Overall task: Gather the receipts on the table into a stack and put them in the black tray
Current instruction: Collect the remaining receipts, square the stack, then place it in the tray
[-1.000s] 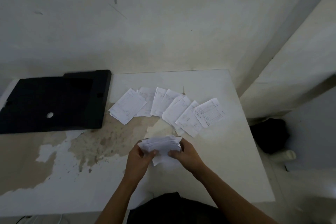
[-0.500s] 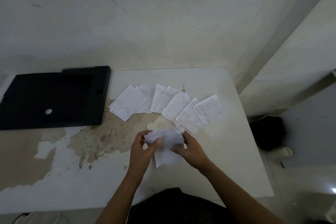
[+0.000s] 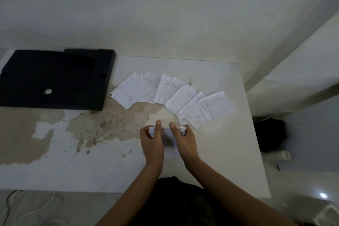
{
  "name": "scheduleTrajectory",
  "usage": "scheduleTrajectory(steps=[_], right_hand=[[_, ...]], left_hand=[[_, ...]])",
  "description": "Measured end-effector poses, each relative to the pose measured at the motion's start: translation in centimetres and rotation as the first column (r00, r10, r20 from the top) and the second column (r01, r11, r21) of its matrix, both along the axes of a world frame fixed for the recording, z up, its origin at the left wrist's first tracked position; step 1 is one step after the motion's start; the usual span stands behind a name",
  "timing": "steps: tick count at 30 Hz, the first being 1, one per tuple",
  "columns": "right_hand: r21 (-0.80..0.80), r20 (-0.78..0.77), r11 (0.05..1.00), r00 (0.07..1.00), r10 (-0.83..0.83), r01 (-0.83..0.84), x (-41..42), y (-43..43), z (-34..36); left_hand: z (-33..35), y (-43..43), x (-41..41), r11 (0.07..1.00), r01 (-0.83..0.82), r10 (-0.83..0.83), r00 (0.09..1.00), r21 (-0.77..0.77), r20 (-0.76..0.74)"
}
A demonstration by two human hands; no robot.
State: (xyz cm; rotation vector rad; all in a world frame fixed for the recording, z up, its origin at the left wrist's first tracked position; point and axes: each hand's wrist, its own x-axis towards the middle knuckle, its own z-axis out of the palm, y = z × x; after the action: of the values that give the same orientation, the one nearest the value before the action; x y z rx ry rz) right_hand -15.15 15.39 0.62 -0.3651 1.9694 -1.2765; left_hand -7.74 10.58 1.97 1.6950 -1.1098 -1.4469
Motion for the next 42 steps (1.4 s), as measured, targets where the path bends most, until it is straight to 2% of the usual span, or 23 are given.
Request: scheduleTrajectory(steps=[5,9,11,13,17,21,23,25,29,34,39,42], right_hand=[[-0.019,0.002,1.000,1.000,0.024,-0.024,-0.5,0.6,0.0],[-0.126,0.093,0.972,0.974,0.209,-0.197,-1.2,2.5,-0.4],[-0.049,0.002,0.939,0.940,0.341,-0.341,-1.5,3.5,-1.1],[0.033,-0.064,0.907,0.905,0.421,-0.419,-1.5,4.1,-1.6],[0.103,-0.205,0.926,0.903,0.378,-0.364,-1.9,4.1,-0.7],[0.061,-0.258,0.951,0.916,0.308,-0.303,-2.1,3.9,-0.1],[0.032,-0.252,0.953,0.920,0.299,-0.301,-2.2,4.0,-0.2],[0.027,-0.229,0.949,0.922,0.313,-0.315,-2.4,4.1,-0.4],[0.023,-0.263,0.933,0.898,0.353,-0.360,-2.3,4.1,-0.8],[0.024,-0.226,0.944,0.918,0.325,-0.328,-2.0,3.2,-1.4],[-0.034,-0.079,0.948,0.946,0.313,-0.317,-1.9,2.6,-0.8],[-0.125,0.010,0.977,0.985,0.174,-0.171,-1.4,2.3,0.0]], left_hand=[[-0.5,0.2,0.0,0.999,-0.044,0.044,0.999,0.002,-0.006],[0.4,0.1,-0.1,0.978,-0.116,0.143,0.978,0.171,-0.155],[0.9,0.4,-0.2,0.965,-0.101,0.161,0.956,0.240,-0.245],[1.2,0.8,-0.4,0.968,-0.070,0.138,0.949,0.240,-0.282],[1.4,1.5,-0.7,0.982,-0.002,0.061,0.949,0.188,-0.308],[1.5,0.6,0.2,0.996,0.068,-0.038,0.918,0.062,-0.396],[1.6,0.6,0.8,0.987,0.149,-0.159,0.937,-0.057,-0.312],[0.7,0.9,1.3,0.981,0.160,-0.180,0.962,-0.111,-0.206],[-0.2,1.5,1.2,0.979,0.174,-0.185,0.977,-0.102,-0.110],[0.1,1.8,0.1,0.987,0.147,-0.151,0.987,-0.071,-0.056],[0.4,0.8,-0.5,0.984,0.177,-0.177,0.984,-0.015,0.001],[0.1,0.6,-0.6,0.964,0.266,-0.265,0.963,-0.019,0.048]])
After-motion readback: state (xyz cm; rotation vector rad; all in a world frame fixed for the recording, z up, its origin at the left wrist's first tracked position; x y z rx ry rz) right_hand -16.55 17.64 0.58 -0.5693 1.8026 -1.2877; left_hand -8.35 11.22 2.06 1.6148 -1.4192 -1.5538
